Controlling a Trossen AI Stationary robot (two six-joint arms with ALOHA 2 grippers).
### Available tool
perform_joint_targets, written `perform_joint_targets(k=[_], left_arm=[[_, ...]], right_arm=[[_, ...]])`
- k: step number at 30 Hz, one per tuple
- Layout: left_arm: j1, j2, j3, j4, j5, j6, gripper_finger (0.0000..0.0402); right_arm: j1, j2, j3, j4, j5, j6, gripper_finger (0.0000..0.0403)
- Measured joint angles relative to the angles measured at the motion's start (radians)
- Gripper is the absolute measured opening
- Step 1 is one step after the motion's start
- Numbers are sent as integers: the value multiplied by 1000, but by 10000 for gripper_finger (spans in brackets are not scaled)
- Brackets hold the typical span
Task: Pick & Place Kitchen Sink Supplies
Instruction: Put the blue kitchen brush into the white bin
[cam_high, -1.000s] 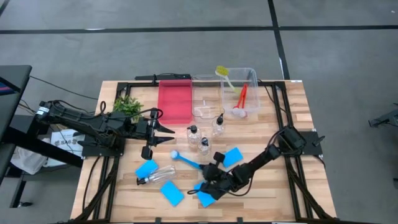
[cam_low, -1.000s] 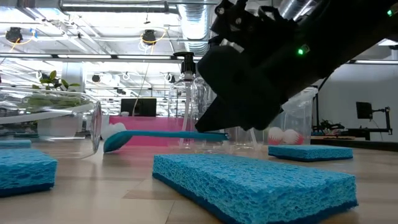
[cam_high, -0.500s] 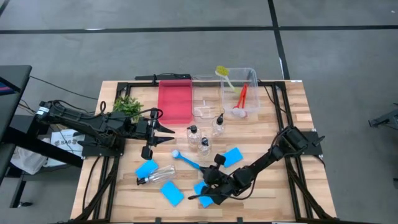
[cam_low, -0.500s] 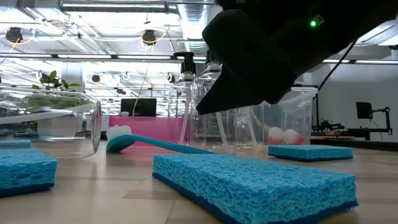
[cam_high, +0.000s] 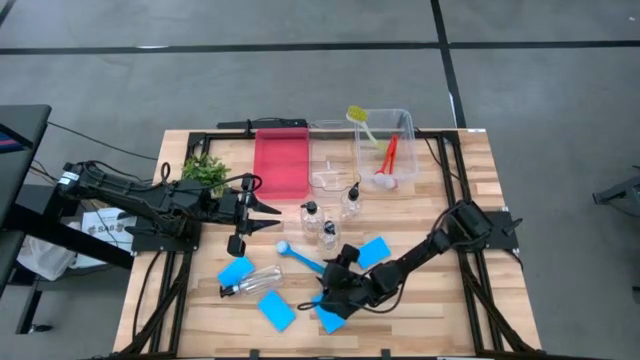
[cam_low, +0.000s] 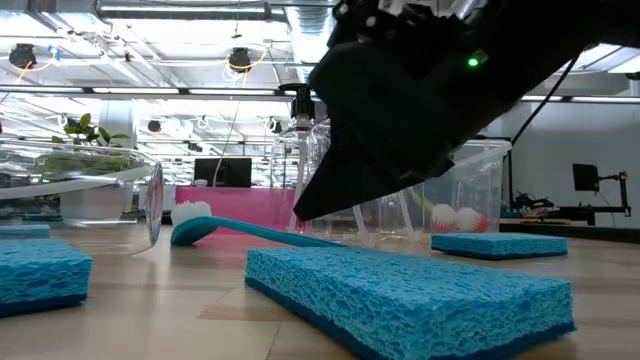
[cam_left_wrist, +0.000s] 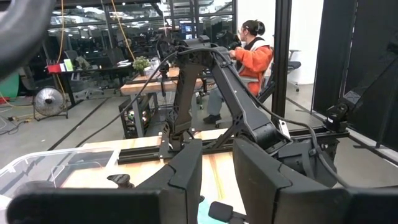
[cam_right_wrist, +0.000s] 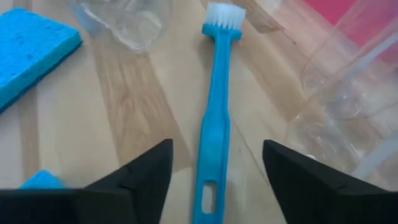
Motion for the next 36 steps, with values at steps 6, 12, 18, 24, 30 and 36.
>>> perform_joint_targets(k=[6,12,18,24,30,36], left_arm=[[0,0,0,0,0,0,92],[0,0,0,2,0,0,92],[0,0,0,2,0,0,92],[0,0,0,2,0,0,92],[0,0,0,2,0,0,92],[0,0,0,2,0,0,92]], right_arm=[[-15,1,-35,1,-22,30,275],[-27,2,-93,33,-77,66,276],[-27,2,-112,61,-91,74,274],[-30,1,-111,61,-120,74,234],[-46,0,-111,60,-171,71,111],[-51,0,-111,55,-160,55,53]])
